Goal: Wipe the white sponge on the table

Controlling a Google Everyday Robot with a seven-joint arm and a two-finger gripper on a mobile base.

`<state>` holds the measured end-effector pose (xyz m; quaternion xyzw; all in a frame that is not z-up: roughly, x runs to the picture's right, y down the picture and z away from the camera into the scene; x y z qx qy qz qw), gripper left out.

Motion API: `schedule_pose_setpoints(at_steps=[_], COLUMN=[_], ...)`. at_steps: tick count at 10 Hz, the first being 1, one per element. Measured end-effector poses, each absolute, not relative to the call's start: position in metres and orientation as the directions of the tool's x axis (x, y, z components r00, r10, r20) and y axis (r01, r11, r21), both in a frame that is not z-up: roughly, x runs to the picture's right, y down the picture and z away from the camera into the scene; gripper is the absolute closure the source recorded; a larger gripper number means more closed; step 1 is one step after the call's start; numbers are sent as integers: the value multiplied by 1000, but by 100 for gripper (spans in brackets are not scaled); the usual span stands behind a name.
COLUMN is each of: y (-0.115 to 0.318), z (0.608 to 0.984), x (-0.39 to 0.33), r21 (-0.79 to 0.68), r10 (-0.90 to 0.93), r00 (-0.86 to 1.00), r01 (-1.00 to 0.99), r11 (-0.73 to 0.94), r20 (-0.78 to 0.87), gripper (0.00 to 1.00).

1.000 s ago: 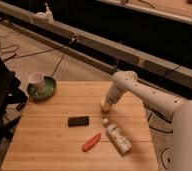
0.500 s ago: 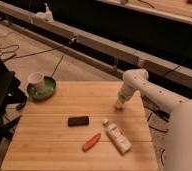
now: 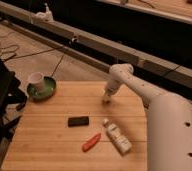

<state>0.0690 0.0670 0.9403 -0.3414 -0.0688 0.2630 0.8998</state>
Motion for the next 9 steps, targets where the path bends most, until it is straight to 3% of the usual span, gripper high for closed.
schedule_pose_setpoints(at_steps=[4,9], y=[86,119], z=[889,872], x=[30,159], r21=[-692,-638], r10=[414,529], r00=[907,825], r01=[-249,-519], r11=[678,569], r20=[80,-200], gripper=[100,100])
